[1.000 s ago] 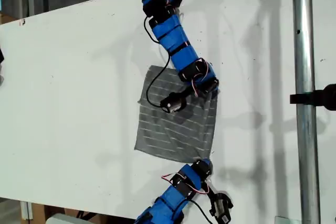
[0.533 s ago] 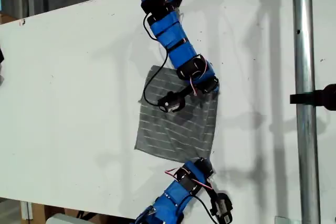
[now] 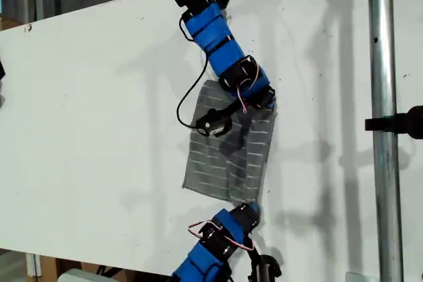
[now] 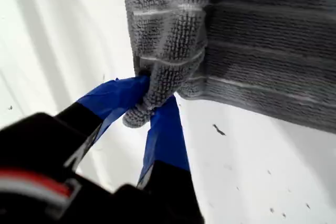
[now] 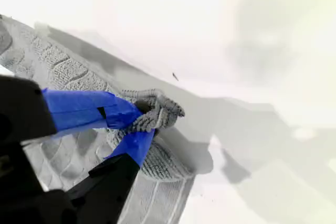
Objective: Grasp corners of a towel and fold twice.
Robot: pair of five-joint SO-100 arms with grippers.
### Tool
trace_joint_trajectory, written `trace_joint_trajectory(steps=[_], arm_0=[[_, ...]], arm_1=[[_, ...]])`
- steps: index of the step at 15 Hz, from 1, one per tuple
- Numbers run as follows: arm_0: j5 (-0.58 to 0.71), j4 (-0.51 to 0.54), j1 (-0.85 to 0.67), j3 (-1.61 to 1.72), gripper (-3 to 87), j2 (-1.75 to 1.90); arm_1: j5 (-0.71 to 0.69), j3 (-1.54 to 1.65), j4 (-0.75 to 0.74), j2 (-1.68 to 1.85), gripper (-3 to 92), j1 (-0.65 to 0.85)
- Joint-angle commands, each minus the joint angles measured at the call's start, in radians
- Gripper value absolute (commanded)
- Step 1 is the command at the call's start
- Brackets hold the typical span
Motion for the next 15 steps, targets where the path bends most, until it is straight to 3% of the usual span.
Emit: trace_joint_trajectory(steps=[1, 4, 11, 15], arm_0=[[0.069, 0.008, -0.147, 0.103, -2.9, 0.160], [0.253, -0.031, -0.344, 0.232, -2.9, 0.225], [0.712, -0.143, -0.790, 0.244, -2.9, 0.187], [0.867, -0.160, -0.922, 0.179, -2.9, 0.189]], arm_1=[[0.023, 0.002, 0.114, 0.109, -0.2, 0.064], [0.067, 0.120, 0.241, 0.204, -0.2, 0.189], [0.006, 0.388, 0.281, 0.443, -0.2, 0.502], [-0.031, 0.422, 0.287, 0.499, -0.2, 0.634]])
